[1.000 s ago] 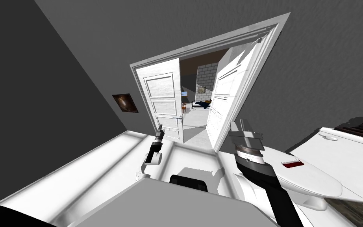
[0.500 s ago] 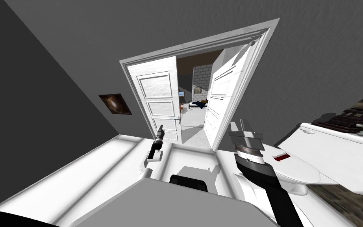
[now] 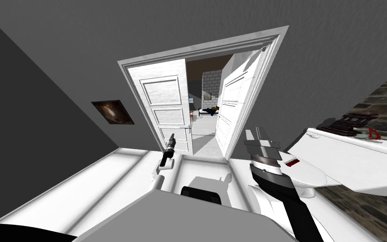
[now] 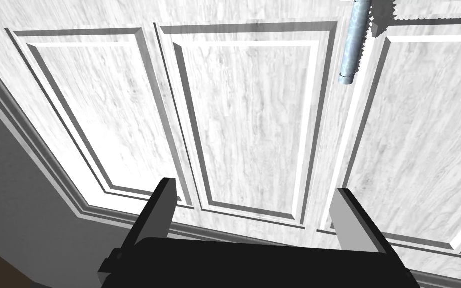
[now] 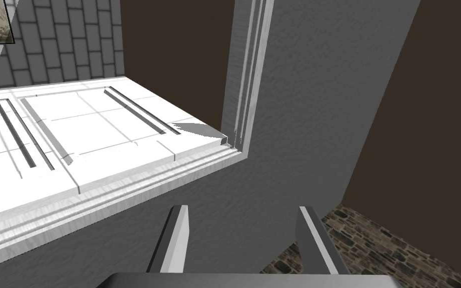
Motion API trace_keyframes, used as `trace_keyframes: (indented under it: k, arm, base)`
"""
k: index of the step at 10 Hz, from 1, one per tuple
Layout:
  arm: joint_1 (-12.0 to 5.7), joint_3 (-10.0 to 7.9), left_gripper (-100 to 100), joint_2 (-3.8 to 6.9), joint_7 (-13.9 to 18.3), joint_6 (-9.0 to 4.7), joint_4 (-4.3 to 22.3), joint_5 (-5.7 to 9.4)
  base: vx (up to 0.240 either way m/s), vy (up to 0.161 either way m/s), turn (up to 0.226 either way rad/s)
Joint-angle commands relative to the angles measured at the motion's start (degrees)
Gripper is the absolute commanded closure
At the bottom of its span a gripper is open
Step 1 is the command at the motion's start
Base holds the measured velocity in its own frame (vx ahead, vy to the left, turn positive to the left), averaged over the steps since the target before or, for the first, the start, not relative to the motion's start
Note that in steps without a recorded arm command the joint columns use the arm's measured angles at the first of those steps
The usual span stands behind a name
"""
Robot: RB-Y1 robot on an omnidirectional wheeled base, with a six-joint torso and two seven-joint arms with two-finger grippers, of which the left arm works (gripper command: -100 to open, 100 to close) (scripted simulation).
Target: Push the door open
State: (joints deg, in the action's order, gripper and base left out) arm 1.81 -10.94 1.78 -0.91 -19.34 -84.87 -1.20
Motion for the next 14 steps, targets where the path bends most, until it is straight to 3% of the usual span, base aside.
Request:
trace_keyframes:
  k: [1,2,7,8,14]
  arm:
    - [-1.92,-1.08,-100,-0.06,-0.5,-0.02,2.9,0.09]
    - [-1.92,-1.08,-100,-0.06,-0.5,-0.02,3.5,0.09]
    - [-7.77,-4.22,-100,-0.86,-1.9,0.22,12.4,0.27]
    - [-7.77,-4.22,-100,-0.86,-1.9,0.22,12.7,0.27]
    - [-13.25,-7.16,-100,-2.19,-3.2,0.44,21.3,0.44]
  base:
    - [0.075,0.087,-0.214]
    - [0.048,0.073,-0.081]
    - [0.056,0.082,-0.152]
    - [0.037,0.065,-0.034]
    - [0.050,0.073,-0.119]
